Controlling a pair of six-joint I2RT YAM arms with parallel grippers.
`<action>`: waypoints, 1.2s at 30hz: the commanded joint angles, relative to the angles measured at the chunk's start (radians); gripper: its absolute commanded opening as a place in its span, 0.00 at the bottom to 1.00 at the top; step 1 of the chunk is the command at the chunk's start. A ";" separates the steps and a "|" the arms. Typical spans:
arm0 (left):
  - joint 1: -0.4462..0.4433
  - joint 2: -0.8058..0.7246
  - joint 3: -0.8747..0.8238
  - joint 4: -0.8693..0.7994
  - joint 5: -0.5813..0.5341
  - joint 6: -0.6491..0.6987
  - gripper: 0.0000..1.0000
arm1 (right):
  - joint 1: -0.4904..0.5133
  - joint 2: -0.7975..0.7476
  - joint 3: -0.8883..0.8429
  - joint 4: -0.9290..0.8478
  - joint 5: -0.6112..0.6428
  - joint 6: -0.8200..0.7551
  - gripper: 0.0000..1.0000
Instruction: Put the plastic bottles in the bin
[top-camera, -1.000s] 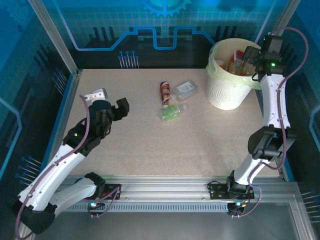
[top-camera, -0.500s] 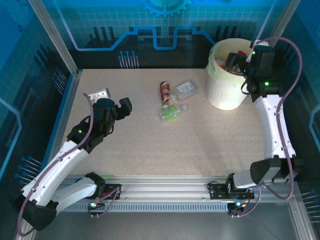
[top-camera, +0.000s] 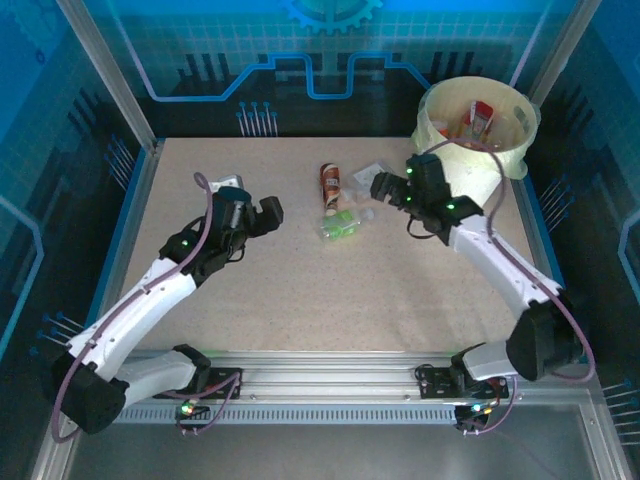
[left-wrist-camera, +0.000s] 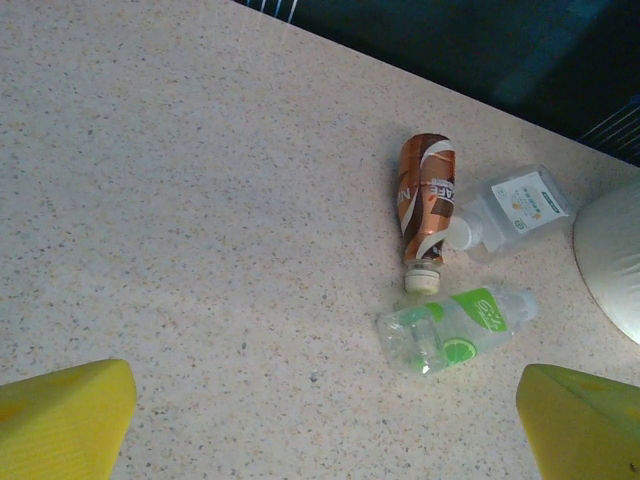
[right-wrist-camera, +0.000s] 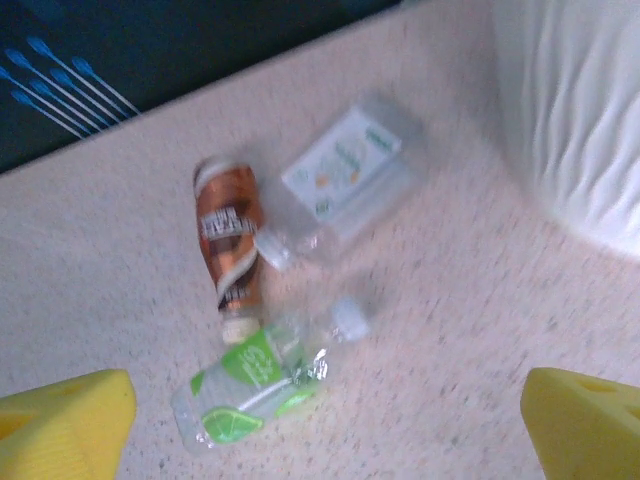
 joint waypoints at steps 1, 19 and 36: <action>0.007 0.012 0.032 0.002 0.032 -0.008 0.99 | 0.065 0.083 -0.006 0.067 0.045 0.207 1.00; 0.011 0.014 0.016 -0.040 -0.025 0.015 0.99 | 0.253 0.623 0.321 -0.094 0.208 0.431 1.00; 0.013 0.049 0.012 -0.021 0.009 0.022 0.99 | 0.198 0.492 0.078 -0.055 0.139 0.087 0.86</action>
